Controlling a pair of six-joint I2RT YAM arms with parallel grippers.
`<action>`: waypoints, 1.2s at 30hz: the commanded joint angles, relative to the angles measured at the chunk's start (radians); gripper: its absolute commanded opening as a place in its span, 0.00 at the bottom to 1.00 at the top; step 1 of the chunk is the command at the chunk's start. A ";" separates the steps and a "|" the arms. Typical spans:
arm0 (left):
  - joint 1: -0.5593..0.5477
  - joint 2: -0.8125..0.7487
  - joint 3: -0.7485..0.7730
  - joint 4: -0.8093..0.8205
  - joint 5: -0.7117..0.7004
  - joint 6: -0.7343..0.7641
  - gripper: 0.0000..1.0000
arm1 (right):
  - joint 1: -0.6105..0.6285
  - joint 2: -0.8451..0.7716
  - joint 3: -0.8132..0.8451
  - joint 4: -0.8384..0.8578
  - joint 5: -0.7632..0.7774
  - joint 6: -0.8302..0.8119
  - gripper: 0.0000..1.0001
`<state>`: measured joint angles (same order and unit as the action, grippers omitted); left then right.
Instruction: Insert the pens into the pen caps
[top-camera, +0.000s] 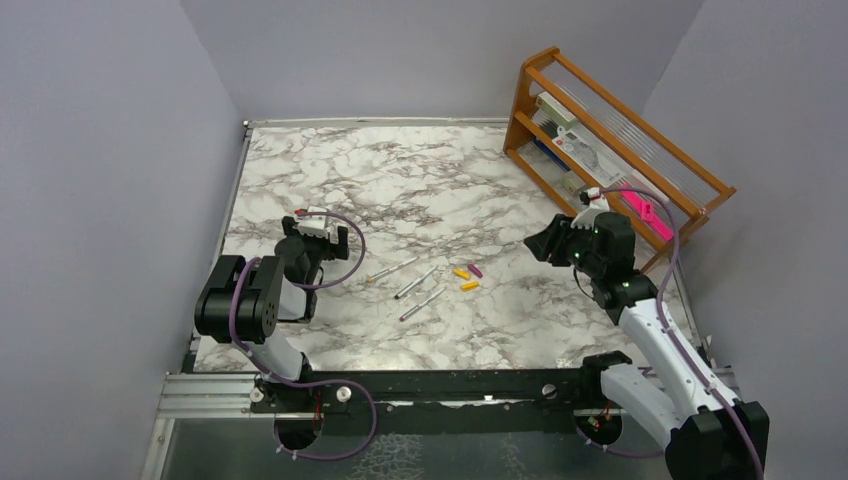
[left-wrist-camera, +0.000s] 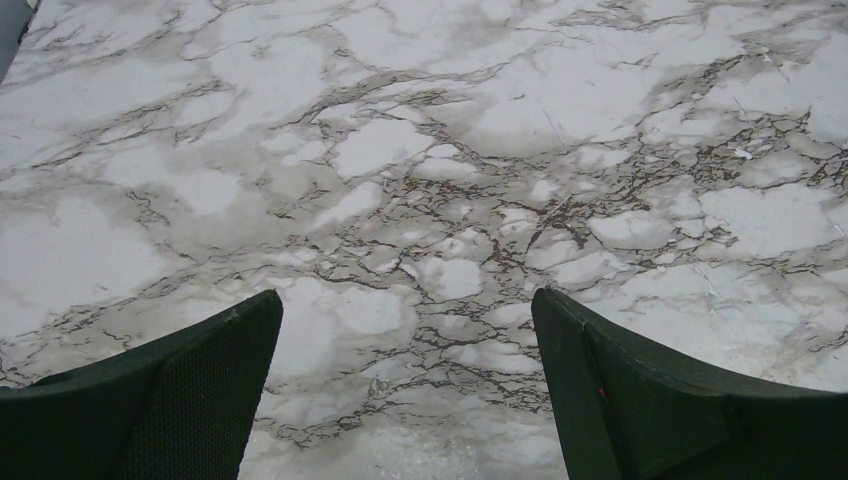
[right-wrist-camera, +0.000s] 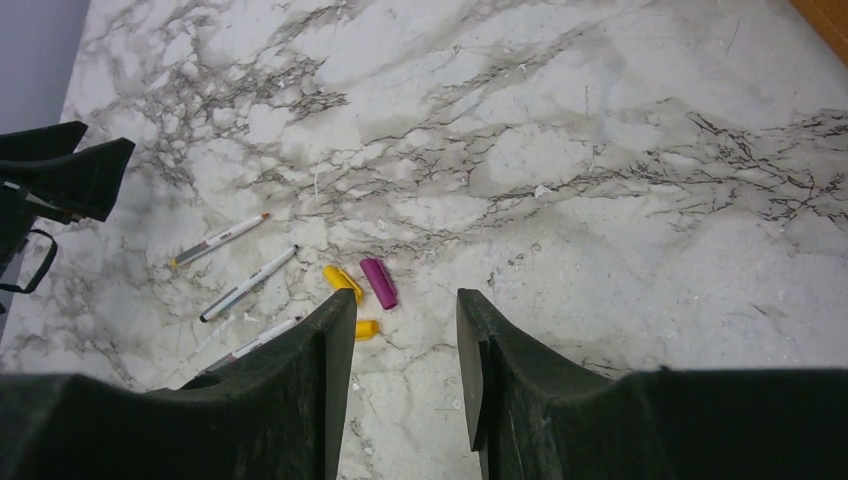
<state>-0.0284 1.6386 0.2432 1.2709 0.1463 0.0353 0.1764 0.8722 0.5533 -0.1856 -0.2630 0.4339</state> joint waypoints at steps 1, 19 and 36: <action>-0.003 0.005 0.008 0.033 0.021 -0.007 0.99 | -0.002 -0.053 -0.017 -0.015 -0.033 0.016 0.42; -0.004 0.005 0.008 0.033 0.022 -0.007 0.99 | -0.002 -0.207 -0.002 -0.143 0.159 0.033 0.66; -0.003 0.006 0.012 0.026 0.019 -0.008 0.99 | -0.002 -0.076 0.056 -0.119 0.178 -0.002 0.62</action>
<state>-0.0284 1.6386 0.2432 1.2709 0.1463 0.0353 0.1764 0.8185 0.5713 -0.2924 -0.1490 0.4541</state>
